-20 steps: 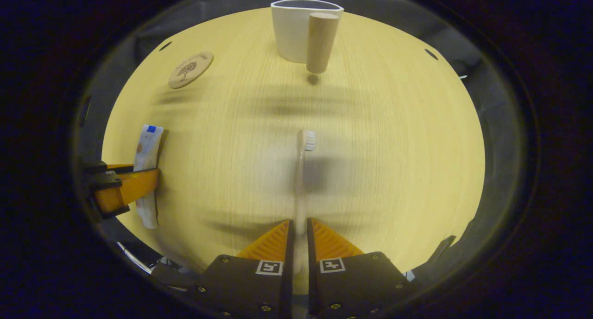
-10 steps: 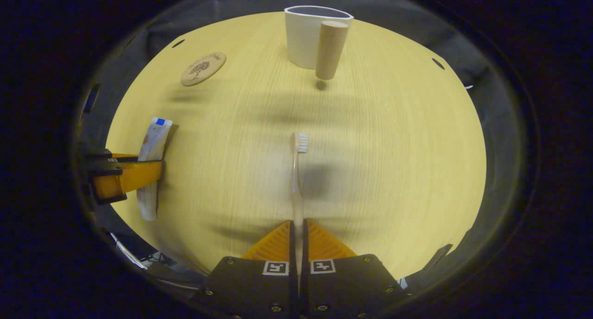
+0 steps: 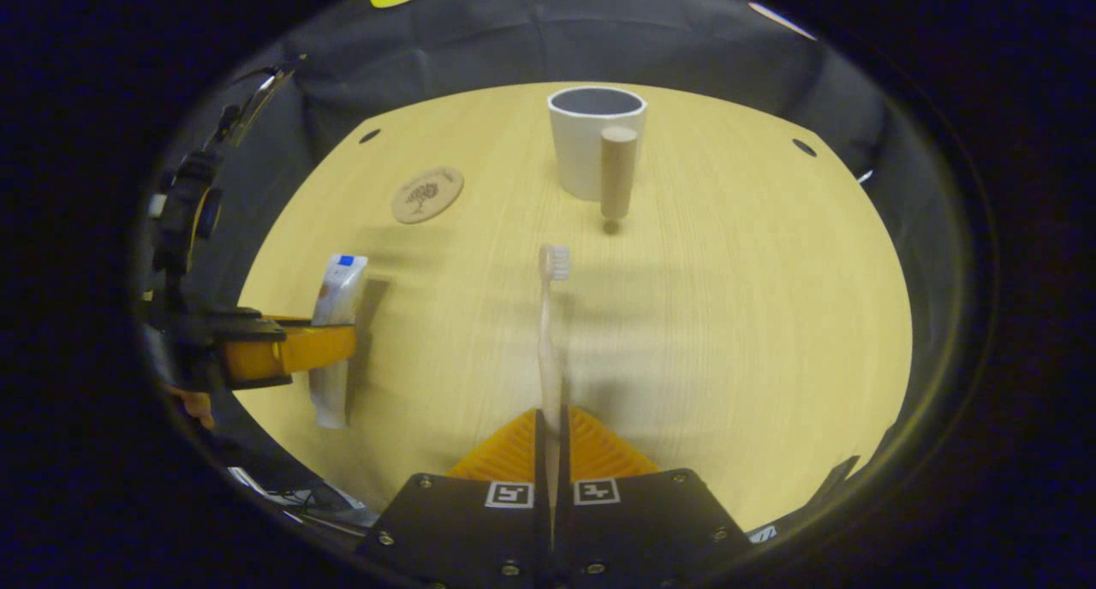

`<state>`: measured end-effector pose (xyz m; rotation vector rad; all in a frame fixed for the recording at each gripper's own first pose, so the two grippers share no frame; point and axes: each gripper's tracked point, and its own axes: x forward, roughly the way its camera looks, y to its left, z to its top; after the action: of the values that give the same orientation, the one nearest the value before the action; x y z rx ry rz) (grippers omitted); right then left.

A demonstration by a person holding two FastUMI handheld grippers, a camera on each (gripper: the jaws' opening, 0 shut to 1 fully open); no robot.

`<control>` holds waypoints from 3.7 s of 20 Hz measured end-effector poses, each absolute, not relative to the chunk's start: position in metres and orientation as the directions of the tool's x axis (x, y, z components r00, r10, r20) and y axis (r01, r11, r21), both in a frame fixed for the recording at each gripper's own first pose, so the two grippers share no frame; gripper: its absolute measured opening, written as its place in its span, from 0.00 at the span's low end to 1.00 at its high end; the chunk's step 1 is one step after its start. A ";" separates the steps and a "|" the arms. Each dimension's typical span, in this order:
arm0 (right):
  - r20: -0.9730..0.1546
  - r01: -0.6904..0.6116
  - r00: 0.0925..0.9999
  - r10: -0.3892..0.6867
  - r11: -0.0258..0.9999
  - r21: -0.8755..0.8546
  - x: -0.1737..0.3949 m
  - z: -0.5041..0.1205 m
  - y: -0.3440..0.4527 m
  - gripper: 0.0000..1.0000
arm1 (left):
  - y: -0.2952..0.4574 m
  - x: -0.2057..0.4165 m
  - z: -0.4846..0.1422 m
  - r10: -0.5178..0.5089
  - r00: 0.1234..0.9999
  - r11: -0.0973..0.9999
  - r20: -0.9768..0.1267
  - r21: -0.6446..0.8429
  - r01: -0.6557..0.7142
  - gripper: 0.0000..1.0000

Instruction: Put the toothbrush and toothpaste on the desktop into the cup, then pick up the cup and place it on the coaster on the desktop.

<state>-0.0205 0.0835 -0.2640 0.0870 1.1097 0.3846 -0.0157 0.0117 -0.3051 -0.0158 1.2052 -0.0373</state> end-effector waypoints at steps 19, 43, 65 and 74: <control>-0.456 -0.316 0.786 0.417 0.905 0.283 0.098 -0.130 0.077 0.02 | -0.024 0.071 -0.186 -0.093 0.745 0.985 -0.661 -0.171 -0.029 0.22; -0.379 -0.384 0.832 0.405 0.914 0.132 0.241 -0.160 0.083 0.04 | -0.040 0.132 -0.149 -0.033 0.849 0.973 -0.527 -0.209 -0.092 0.23; -0.348 -0.201 0.906 0.242 0.968 0.150 0.186 -0.129 -0.043 0.91 | -0.132 0.191 -0.121 -0.253 0.925 0.882 -0.283 -0.460 0.100 0.23; -0.425 -0.114 0.884 0.196 0.971 0.210 0.148 -0.156 -0.088 0.91 | -0.174 0.223 -0.133 -0.262 0.957 0.910 -0.120 -0.361 0.204 0.23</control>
<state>0.1479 -0.0877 -0.1560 0.1816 0.4604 0.1621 0.2227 -0.1741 -0.1326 -0.3530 0.1681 -0.2418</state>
